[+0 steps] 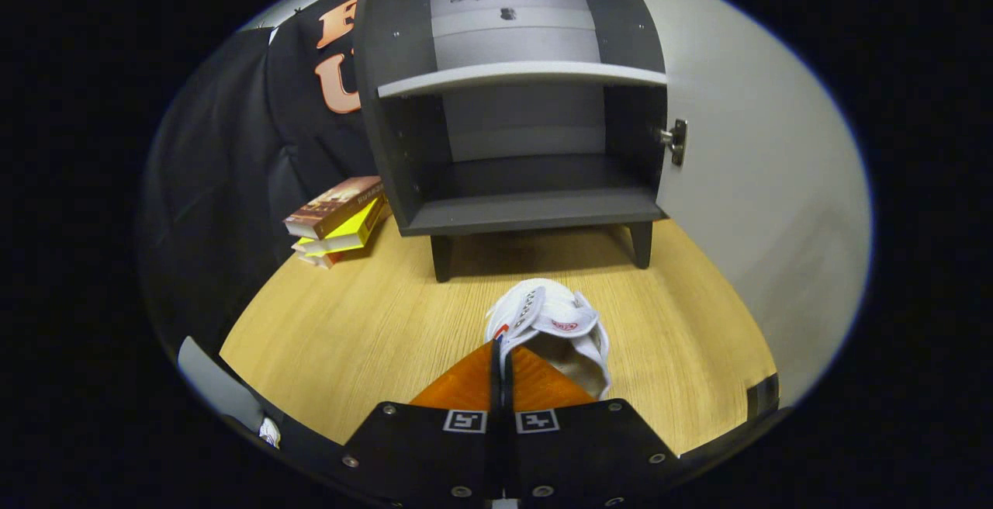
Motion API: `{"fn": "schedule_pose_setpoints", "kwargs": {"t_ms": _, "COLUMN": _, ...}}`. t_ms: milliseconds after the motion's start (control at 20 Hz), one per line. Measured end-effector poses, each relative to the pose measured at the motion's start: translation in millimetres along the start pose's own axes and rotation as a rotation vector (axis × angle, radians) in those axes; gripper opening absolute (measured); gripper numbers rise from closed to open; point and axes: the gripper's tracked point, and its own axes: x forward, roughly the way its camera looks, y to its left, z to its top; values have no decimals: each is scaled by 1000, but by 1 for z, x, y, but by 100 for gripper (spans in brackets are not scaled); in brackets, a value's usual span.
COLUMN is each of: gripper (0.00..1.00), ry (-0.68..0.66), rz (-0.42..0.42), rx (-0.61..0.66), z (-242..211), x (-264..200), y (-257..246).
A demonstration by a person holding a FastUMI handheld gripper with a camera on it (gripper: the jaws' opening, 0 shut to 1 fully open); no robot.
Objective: Open the shoe cabinet door, grab the shoes and put them into the shoe cabinet, then close the shoe cabinet door.
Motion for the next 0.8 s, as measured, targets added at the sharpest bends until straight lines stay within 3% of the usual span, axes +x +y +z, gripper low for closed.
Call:
{"fn": "schedule_pose_setpoints", "kwargs": {"t_ms": 400, "gripper": 0, "ry": -200, "rz": -16, "rx": -28, "z": 117, "x": -56, "y": 3}}
{"fn": "schedule_pose_setpoints", "kwargs": {"t_ms": 800, "gripper": 0, "ry": -312, "rz": -19, "rx": -56, "z": 179, "x": -90, "y": 7}}
